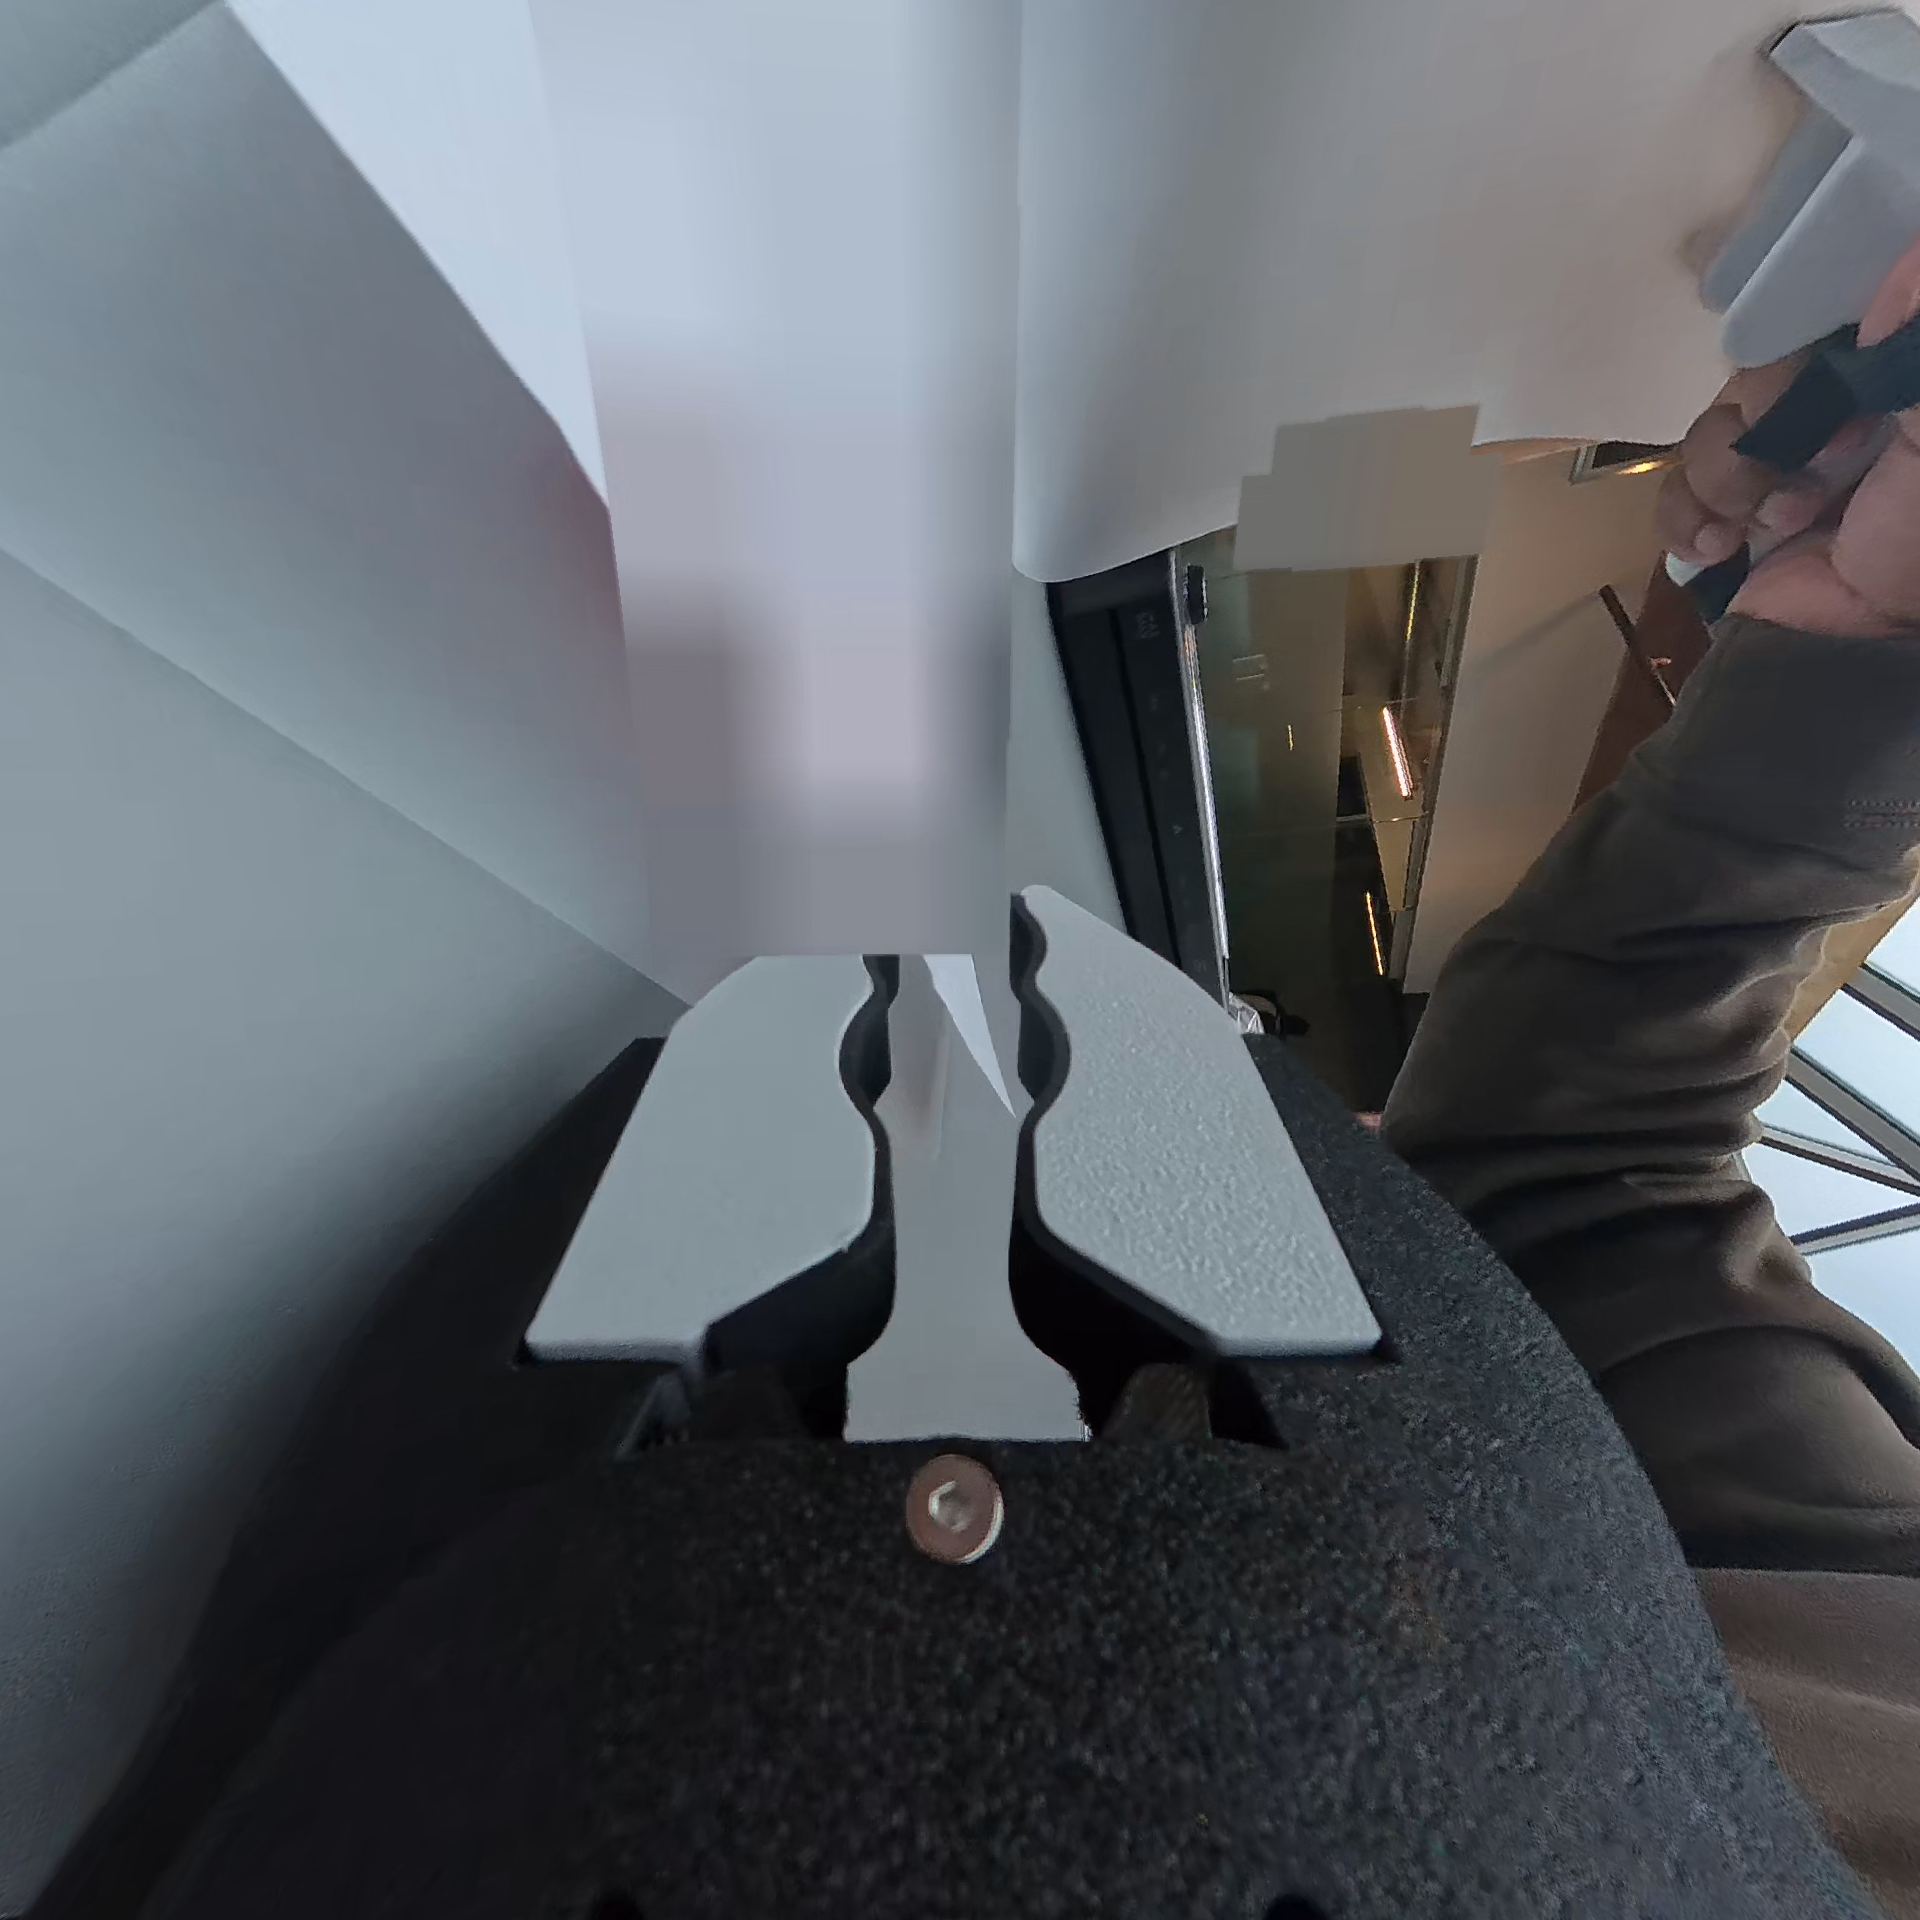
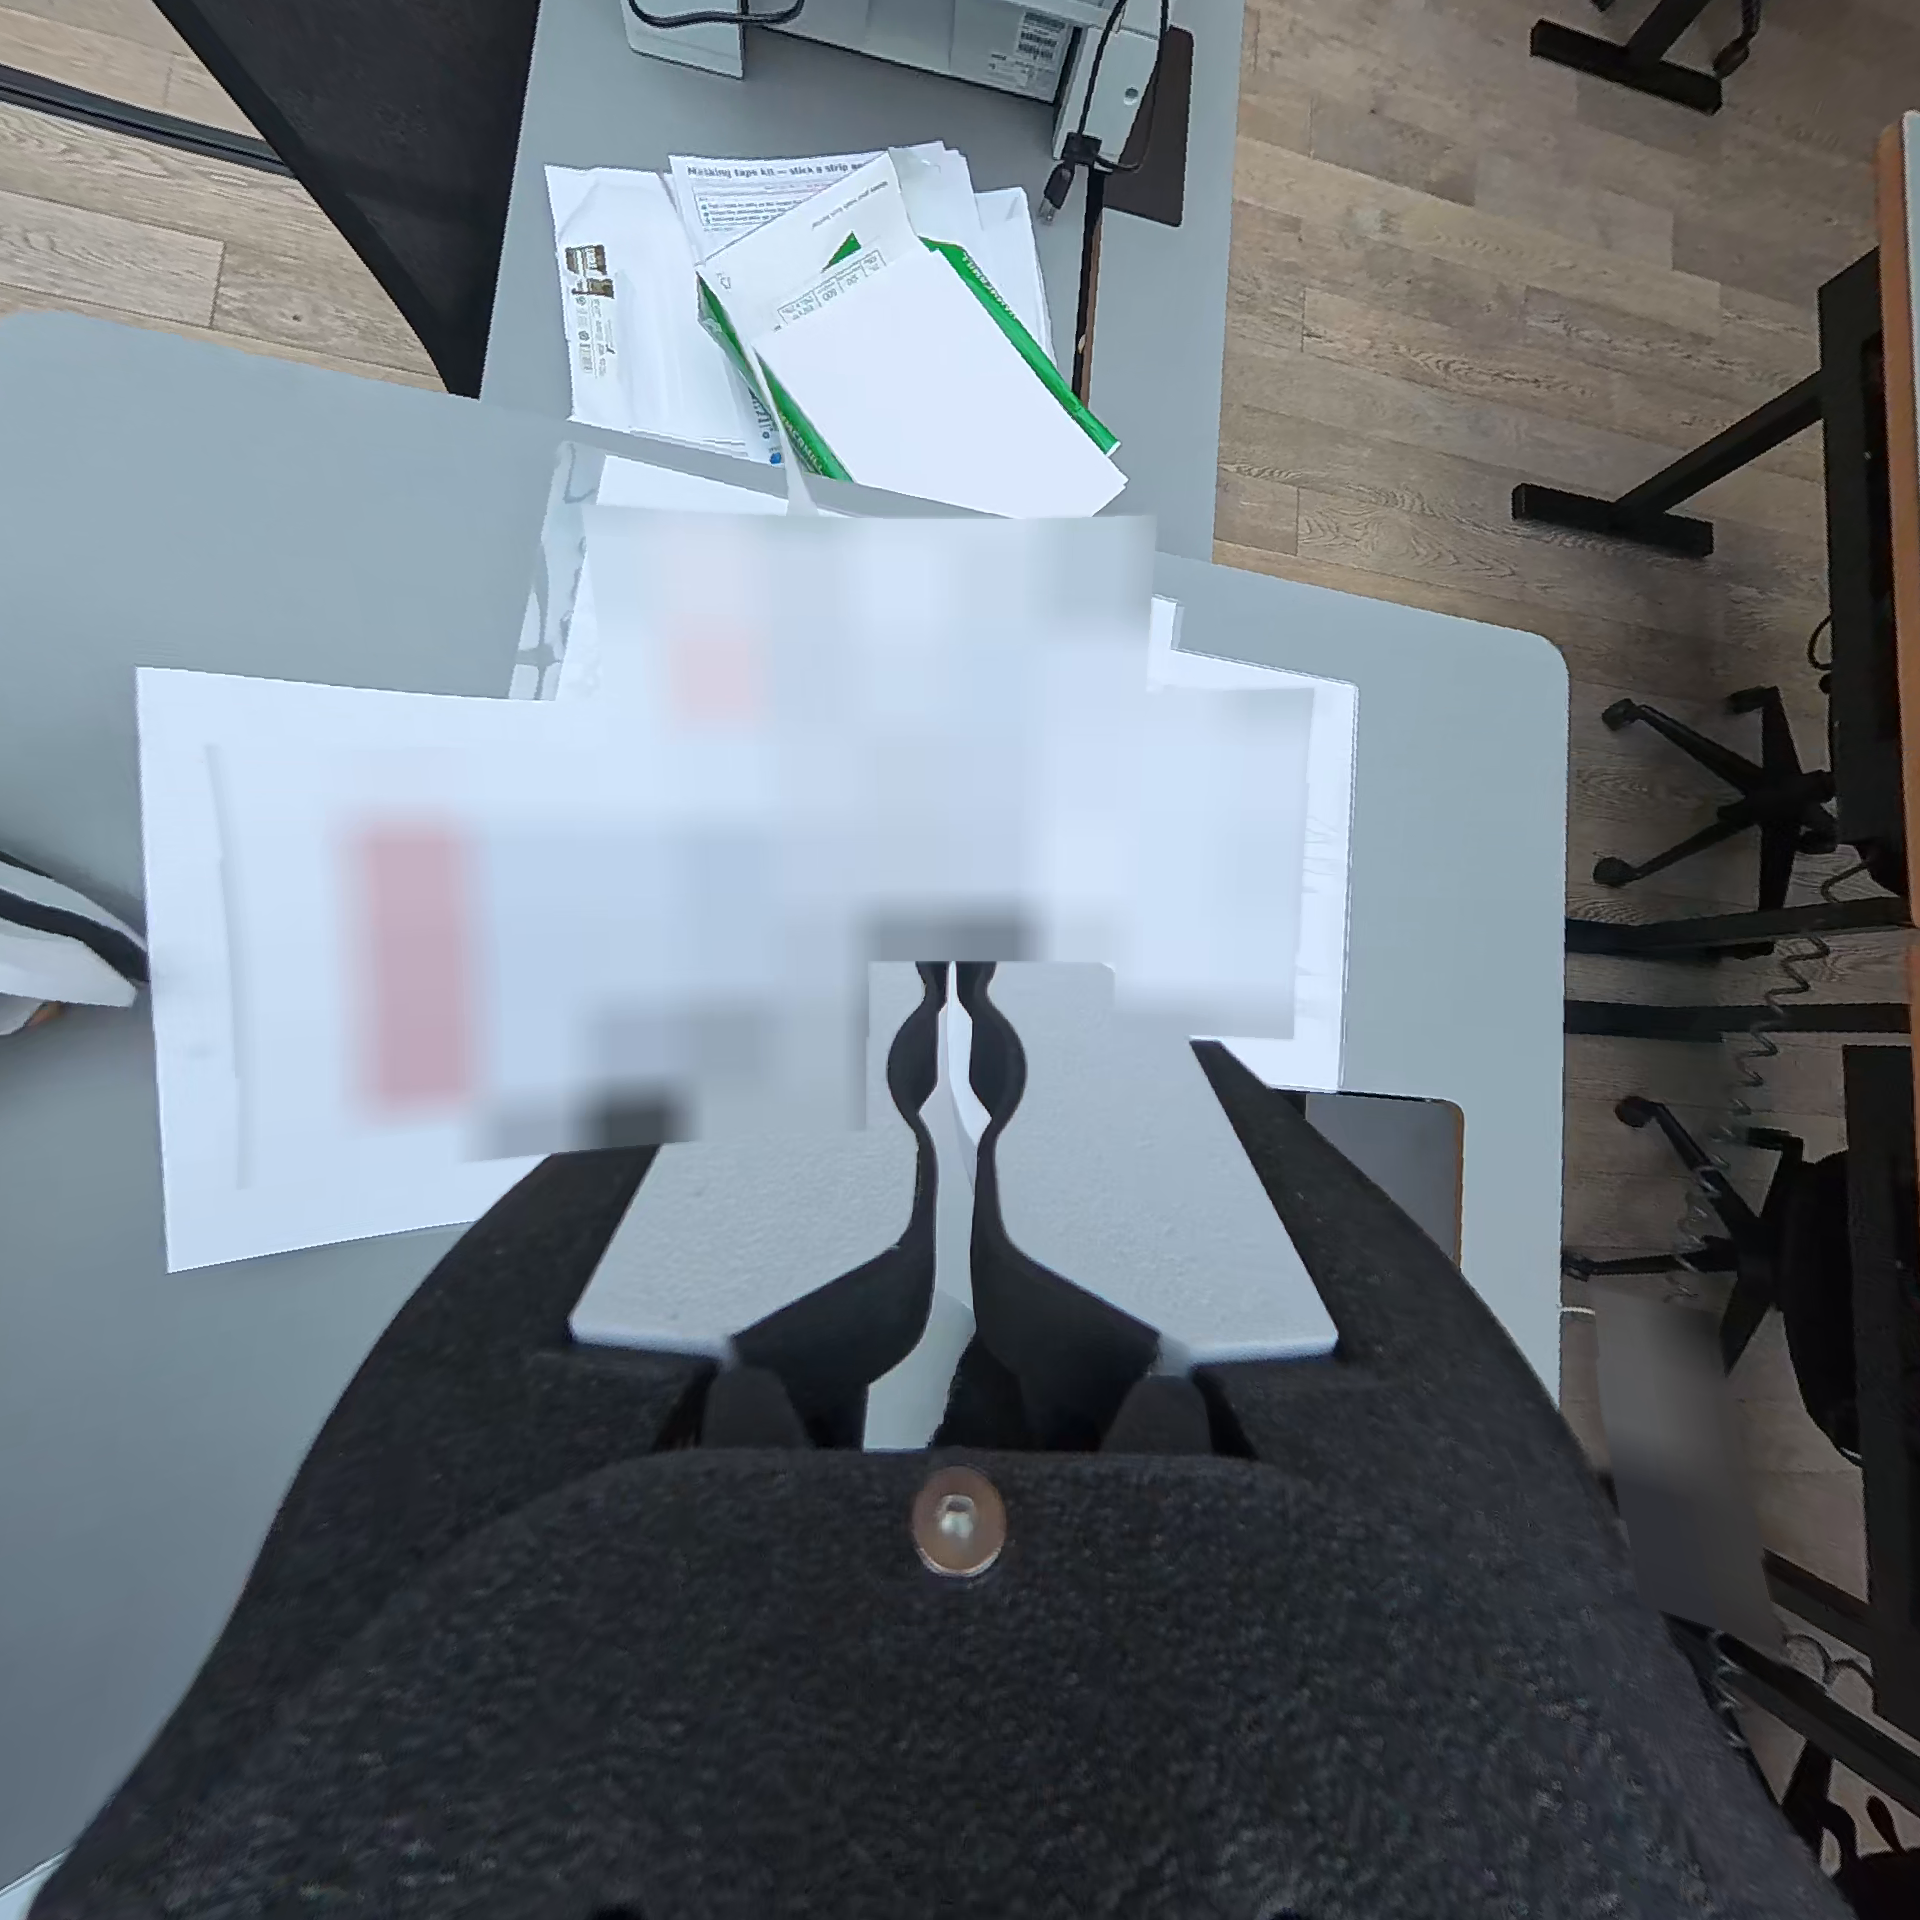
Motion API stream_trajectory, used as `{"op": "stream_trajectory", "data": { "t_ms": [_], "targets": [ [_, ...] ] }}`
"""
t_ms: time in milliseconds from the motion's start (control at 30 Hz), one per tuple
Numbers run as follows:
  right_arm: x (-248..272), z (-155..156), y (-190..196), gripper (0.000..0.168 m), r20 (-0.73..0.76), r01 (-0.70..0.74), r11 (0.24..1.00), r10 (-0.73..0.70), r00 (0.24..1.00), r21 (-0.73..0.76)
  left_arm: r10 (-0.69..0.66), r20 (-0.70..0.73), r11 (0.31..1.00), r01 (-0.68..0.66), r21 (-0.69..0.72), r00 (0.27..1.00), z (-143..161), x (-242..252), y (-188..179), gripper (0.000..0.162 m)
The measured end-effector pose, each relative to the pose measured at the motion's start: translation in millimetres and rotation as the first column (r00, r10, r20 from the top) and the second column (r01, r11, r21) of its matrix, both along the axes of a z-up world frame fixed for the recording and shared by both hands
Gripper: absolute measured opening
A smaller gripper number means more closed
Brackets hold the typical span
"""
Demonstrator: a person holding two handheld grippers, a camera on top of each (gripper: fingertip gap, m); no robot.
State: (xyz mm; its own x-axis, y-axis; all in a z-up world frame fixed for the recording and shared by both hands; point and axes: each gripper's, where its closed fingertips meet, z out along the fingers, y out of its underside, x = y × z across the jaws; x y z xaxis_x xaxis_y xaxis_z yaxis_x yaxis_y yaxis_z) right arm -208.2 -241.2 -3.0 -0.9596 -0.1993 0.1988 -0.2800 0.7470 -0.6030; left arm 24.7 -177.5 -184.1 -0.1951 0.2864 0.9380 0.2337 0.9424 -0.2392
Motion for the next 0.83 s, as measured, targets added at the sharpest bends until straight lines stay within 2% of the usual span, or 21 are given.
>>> {"op": "stream_trajectory", "data": {
  "t_ms": [367, 467, 600, 833],
  "targets": [
    [32.1, -26.6, 1.9, 0.000, 0.049, -0.057, 0.998, 0.055, 0.997, 0.037, -0.114, -0.020, 0.993, 0.115, 0.015, 0.993, 5.3, 14.8, 23.7, 0.024],
    [50.3, -36.7, 4.9, 0.000, 0.076, -0.088, 0.995, 0.084, 0.994, 0.051, -0.109, -0.038, 0.994, 0.109, -0.008, 0.993, 10.2, 26.7, 19.4, 0.024],
    [87.7, -60.6, 13.1, 0.000, 0.132, -0.142, 0.986, 0.131, 0.983, 0.082, -0.088, -0.071, 0.996, 0.086, -0.030, 0.994, 16.5, 47.0, 5.4, 0.024],
    [191.3, -118.3, 47.8, 0.000, 0.365, -0.252, 0.961, 0.194, 0.910, 0.117, -0.091, -0.140, 0.995, 0.084, -0.052, 0.986, 27.5, 69.3, -17.2, 0.024]
  ]
}}
